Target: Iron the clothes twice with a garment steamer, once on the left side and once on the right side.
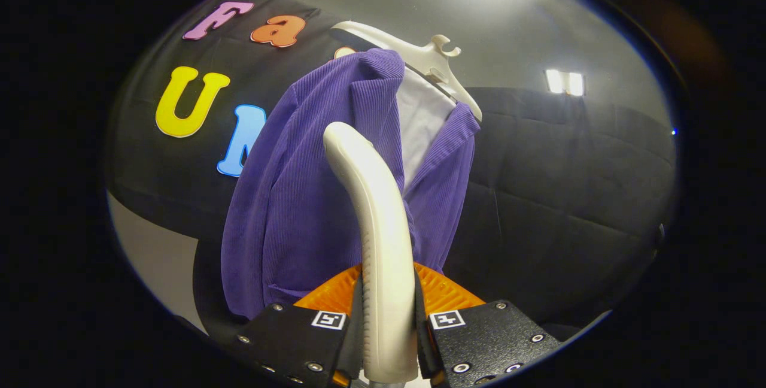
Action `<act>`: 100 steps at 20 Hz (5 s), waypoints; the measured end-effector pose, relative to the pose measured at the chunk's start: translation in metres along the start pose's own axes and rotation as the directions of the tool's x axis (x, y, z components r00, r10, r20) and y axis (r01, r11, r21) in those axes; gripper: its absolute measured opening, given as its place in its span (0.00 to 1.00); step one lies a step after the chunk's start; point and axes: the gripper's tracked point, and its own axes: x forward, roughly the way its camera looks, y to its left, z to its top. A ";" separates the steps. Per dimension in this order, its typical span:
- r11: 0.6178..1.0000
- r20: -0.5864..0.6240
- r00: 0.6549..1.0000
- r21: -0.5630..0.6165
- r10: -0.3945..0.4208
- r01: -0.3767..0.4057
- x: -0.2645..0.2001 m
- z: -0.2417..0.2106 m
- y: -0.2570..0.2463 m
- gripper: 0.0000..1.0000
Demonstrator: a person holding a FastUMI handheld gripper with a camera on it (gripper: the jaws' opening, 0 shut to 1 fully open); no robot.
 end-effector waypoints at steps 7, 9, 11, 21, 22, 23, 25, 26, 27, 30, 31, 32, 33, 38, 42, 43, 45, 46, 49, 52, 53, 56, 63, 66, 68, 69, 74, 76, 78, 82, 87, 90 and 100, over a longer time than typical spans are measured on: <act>0.998 -0.053 0.999 -0.054 0.012 -0.015 -0.002 -0.041 0.016 0.36; 0.998 -0.075 0.997 -0.064 0.016 -0.021 -0.003 -0.056 0.020 0.36; 0.997 -0.097 0.995 -0.071 0.015 -0.022 -0.005 -0.072 0.022 0.36; 0.992 -0.193 0.981 -0.116 0.026 -0.049 -0.012 -0.141 0.036 0.37; 0.991 -0.199 0.980 -0.122 0.021 -0.046 -0.014 -0.148 0.038 0.37; 0.991 -0.205 0.978 -0.124 0.020 -0.046 -0.017 -0.155 0.040 0.37; 0.990 -0.225 0.974 -0.126 0.033 -0.063 -0.022 -0.171 0.046 0.37; 0.988 -0.232 0.972 -0.137 0.036 -0.069 -0.023 -0.177 0.049 0.37; 0.986 -0.231 0.972 -0.151 0.033 -0.069 -0.025 -0.181 0.050 0.37; 0.985 -0.234 0.972 -0.159 0.030 -0.069 -0.028 -0.191 0.052 0.37; 0.986 -0.239 0.971 -0.155 0.029 -0.068 -0.028 -0.194 0.053 0.37; 0.986 -0.245 0.969 -0.153 0.031 -0.070 -0.029 -0.198 0.054 0.37; 0.985 -0.257 0.966 -0.153 0.034 -0.076 -0.029 -0.202 0.056 0.37; 0.984 -0.279 0.959 -0.151 0.052 -0.097 -0.031 -0.217 0.064 0.37; 0.990 -0.298 0.954 -0.123 0.033 -0.073 -0.035 -0.226 0.055 0.37; 0.992 -0.304 0.952 -0.111 0.025 -0.062 -0.037 -0.228 0.051 0.37; 0.994 -0.306 0.952 -0.099 0.011 -0.043 -0.039 -0.229 0.042 0.37; 0.993 -0.304 0.953 -0.109 0.008 -0.043 -0.041 -0.230 0.037 0.37; 0.994 -0.304 0.952 -0.109 -0.023 -0.011 -0.047 -0.231 0.020 0.37; 0.995 -0.300 0.952 -0.094 -0.051 0.023 -0.050 -0.225 0.003 0.37; 0.996 -0.296 0.954 -0.078 -0.053 0.032 -0.051 -0.220 -0.003 0.37; 0.998 -0.263 0.962 -0.031 -0.067 0.060 -0.052 -0.195 -0.021 0.37; 0.990 -0.143 0.982 0.041 -0.127 0.134 -0.051 -0.116 -0.077 0.36; 0.982 -0.103 0.982 0.087 -0.157 0.166 -0.039 -0.084 -0.107 0.36; 0.976 -0.080 0.980 0.105 -0.181 0.189 -0.028 -0.063 -0.125 0.36; 0.973 -0.063 0.978 0.111 -0.196 0.203 -0.022 -0.051 -0.133 0.36; 0.964 0.012 0.978 0.171 -0.208 0.202 0.012 0.001 -0.158 0.36; 0.960 0.039 0.974 0.180 -0.223 0.212 0.024 0.019 -0.166 0.36; 0.959 0.070 0.975 0.209 -0.212 0.193 0.037 0.036 -0.169 0.36; 0.961 0.125 0.973 0.224 -0.194 0.163 0.060 0.063 -0.168 0.36; 0.959 0.138 0.965 0.207 -0.224 0.193 0.086 0.067 -0.169 0.36; 0.959 0.114 0.966 0.191 -0.233 0.209 0.101 0.054 -0.165 0.36; 0.965 0.071 0.968 0.122 -0.240 0.230 0.126 0.023 -0.150 0.36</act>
